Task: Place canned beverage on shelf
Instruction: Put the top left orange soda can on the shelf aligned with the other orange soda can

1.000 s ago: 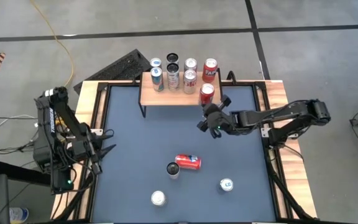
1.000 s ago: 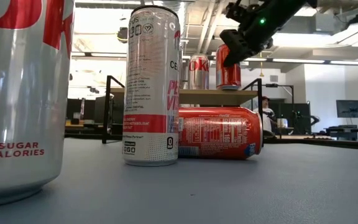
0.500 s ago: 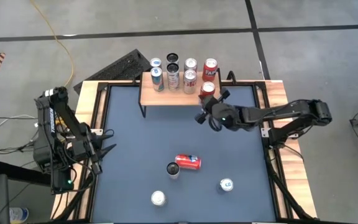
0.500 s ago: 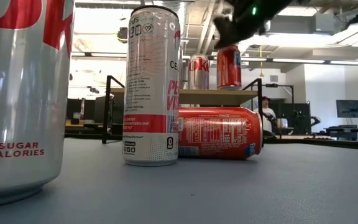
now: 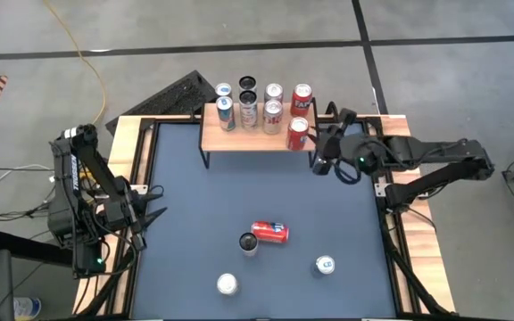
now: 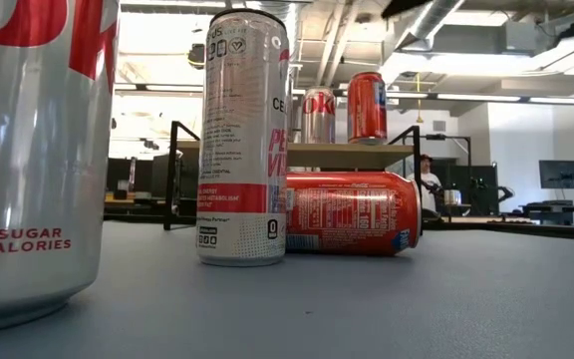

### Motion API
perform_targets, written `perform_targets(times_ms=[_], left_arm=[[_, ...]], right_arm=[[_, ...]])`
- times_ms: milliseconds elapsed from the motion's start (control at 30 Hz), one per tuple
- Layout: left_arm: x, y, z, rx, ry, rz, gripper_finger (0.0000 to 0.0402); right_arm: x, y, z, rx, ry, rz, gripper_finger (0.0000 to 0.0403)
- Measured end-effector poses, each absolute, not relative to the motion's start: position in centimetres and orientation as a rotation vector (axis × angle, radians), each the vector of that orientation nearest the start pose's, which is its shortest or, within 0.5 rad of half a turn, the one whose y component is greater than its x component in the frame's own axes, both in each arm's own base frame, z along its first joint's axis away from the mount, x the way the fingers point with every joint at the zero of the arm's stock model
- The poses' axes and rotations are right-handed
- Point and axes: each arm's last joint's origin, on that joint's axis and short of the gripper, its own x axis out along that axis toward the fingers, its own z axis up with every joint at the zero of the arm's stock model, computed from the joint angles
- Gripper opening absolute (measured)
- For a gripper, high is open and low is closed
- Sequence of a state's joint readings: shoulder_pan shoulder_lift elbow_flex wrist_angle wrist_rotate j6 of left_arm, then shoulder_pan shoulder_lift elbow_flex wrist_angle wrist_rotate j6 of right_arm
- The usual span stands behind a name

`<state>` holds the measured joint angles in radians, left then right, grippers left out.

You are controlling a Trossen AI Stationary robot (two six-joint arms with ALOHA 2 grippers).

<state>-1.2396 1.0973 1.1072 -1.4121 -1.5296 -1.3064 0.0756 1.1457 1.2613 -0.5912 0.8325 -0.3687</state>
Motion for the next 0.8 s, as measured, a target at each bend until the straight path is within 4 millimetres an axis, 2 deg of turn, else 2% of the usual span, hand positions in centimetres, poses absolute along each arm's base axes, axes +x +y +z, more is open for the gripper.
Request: perform_targets(times_ms=[100, 233, 333, 433, 567, 800], left_arm=[[7.8, -13.8, 33.3, 0.082, 0.055, 0.322, 0.0153], [7.8, -13.9, 33.3, 0.073, 0.054, 0.322, 0.0153], [7.8, -13.9, 33.3, 0.068, 0.054, 0.321, 0.0153], [7.8, -13.9, 33.3, 0.064, 0.053, 0.321, 0.0153], [7.9, -14.0, 33.3, 0.059, 0.054, 0.321, 0.0153], [7.9, -14.0, 33.3, 0.047, 0.059, 0.319, 0.0153]], right_arm=[[22.6, -1.2, 38.4, -0.556, 0.655, -0.624, 0.0153], [24.0, -1.8, 37.3, -0.552, 0.702, -0.592, 0.0250], [25.2, -2.3, 36.6, -0.597, 0.736, -0.576, 0.0297], [26.0, -3.3, 36.1, -0.582, 0.769, -0.601, 0.0319], [26.5, -5.4, 36.4, -0.516, 0.804, -0.672, 0.0328], [26.4, -8.3, 37.6, -0.298, 0.818, -0.545, 0.0327]])
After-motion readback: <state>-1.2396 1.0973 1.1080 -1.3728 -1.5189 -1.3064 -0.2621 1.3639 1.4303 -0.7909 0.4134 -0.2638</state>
